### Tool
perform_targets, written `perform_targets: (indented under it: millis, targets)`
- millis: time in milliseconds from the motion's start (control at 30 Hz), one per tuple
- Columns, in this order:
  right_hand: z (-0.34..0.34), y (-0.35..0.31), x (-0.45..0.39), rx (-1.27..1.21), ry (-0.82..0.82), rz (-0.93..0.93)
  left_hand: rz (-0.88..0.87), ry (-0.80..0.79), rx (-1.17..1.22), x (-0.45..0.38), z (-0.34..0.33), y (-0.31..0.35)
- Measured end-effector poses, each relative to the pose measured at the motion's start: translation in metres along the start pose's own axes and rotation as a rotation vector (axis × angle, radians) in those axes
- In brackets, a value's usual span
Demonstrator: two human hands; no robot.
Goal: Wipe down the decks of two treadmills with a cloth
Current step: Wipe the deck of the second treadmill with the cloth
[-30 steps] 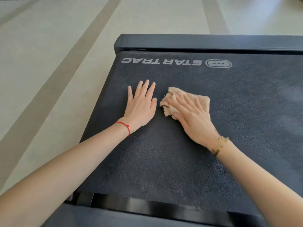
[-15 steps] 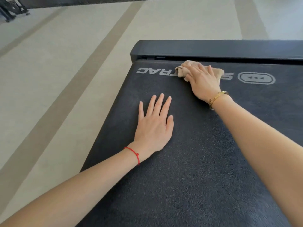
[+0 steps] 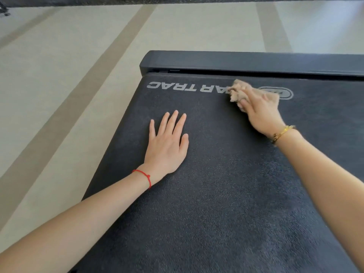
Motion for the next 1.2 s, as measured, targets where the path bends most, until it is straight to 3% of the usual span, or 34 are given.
perform_targets:
  millis: [167,333,600,733,900,1200]
  targets:
    - [-0.001,-0.055,0.083,-0.186,-0.081,0.119,-0.006,-0.001,0.022,0.001,0.004,0.003]
    - [-0.012,-0.097,0.170,-0.162,-0.214,0.309,-0.005,0.002,0.078,0.004,0.012,0.004]
    - [-0.006,-0.085,0.156,-0.029,-0.095,0.051,-0.051,-0.016,0.063,0.035,0.016,0.003]
    - [-0.004,-0.148,0.215,-0.140,-0.143,0.226,-0.071,-0.001,0.077,0.046,0.018,0.003]
    - [-0.018,-0.185,0.276,-0.055,-0.278,0.358,-0.074,-0.001,0.098,0.045,0.016,0.002]
    - [-0.025,-0.176,0.255,0.195,-0.297,0.296,-0.080,-0.002,0.085,0.046,0.014,0.001]
Point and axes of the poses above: each hand's wrist, its own x-axis away from the middle knuckle, its own z-axis out of the back of the hand, y = z × x, the point moved 10 cm from there along -x, towards the middle knuckle, and after that the axes turned 1 degree about z, right-handed, at the moved point
